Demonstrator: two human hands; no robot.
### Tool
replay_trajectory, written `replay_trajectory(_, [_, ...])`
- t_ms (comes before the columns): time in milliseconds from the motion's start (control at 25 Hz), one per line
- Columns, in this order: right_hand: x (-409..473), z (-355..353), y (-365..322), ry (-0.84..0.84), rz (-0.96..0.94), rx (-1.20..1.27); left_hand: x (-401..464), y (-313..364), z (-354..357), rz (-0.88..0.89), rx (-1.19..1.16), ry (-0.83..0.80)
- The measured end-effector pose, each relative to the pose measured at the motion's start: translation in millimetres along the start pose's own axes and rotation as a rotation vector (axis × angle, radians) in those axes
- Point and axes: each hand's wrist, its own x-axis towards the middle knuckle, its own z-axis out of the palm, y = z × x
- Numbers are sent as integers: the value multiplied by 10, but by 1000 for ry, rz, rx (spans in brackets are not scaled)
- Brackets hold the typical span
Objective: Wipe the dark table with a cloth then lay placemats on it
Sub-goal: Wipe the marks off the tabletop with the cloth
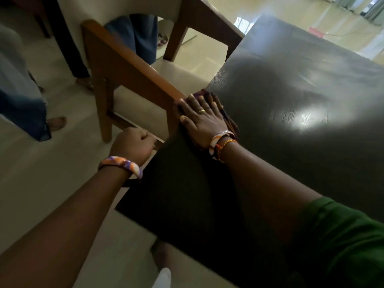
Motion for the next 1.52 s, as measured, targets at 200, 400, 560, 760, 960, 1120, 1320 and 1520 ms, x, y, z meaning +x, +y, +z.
replay_trajectory(200, [-828, 272, -898, -40, -101, -8, -1054, -586, -126, -133, -155, 169])
replay_trajectory(400, [-1768, 539, -1327, 21, -115, -69, -1932, -899, 49, 36, 266, 122])
replay_trajectory(560, [-2853, 672, -703, 204, 181, -100, -2257, -887, 184, 331, 674, 29])
replay_trajectory(760, [-4570, 712, 394, 198, 690, -75, -2406, -709, 451, 631, 947, -163])
replay_trajectory(960, [-4685, 693, 295, 190, 885, -58, -2446, -633, 657, 678, 1029, -237])
replay_trajectory(1120, [-3636, 740, -488, 222, 569, -37, -2416, -650, 709, 734, 1017, -207])
replay_trajectory(1320, [-3376, 709, -530, 183, 374, -26, -2413, -605, 775, 882, 1090, 40])
replay_trajectory(1520, [-4636, 726, 456, 251, 672, -54, -2584, -388, 1008, 711, 1201, 99])
